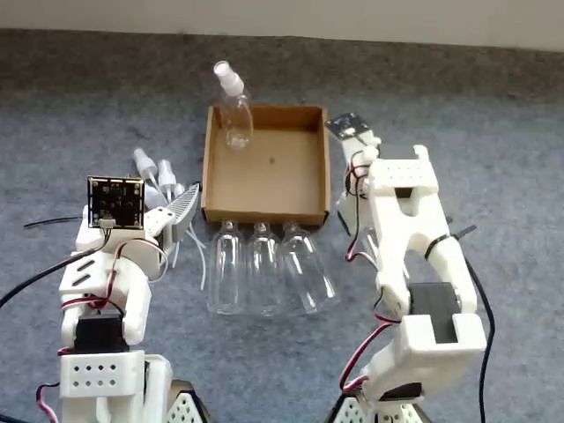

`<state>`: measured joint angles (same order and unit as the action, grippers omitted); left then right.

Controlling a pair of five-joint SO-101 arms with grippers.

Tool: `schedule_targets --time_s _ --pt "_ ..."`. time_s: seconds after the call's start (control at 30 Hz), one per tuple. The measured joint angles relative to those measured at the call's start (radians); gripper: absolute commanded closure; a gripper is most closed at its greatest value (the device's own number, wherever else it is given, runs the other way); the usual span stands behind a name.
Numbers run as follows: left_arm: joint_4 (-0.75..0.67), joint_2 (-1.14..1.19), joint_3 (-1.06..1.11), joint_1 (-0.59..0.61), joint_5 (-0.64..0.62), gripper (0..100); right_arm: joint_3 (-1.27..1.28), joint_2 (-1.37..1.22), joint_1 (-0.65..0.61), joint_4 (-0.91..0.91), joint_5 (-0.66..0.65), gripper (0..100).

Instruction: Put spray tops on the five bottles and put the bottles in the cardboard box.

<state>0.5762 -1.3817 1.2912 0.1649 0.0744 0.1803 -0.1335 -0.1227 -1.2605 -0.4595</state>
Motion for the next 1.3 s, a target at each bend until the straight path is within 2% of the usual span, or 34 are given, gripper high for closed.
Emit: schedule_targets --time_s 0.67,1.17,1.3 --pt "0.0 0.0 0.0 0.0 0.0 66 -0.006 -0.118 0.018 0.02 -0.018 72.8" --pt "0.0 0.0 0.0 0.0 0.0 66 -0.006 -0.118 0.066 0.02 -0.018 91.0" --pt "0.0 0.0 0.0 0.0 0.0 66 -0.057 -0.112 0.083 -0.054 -0.018 93.3"
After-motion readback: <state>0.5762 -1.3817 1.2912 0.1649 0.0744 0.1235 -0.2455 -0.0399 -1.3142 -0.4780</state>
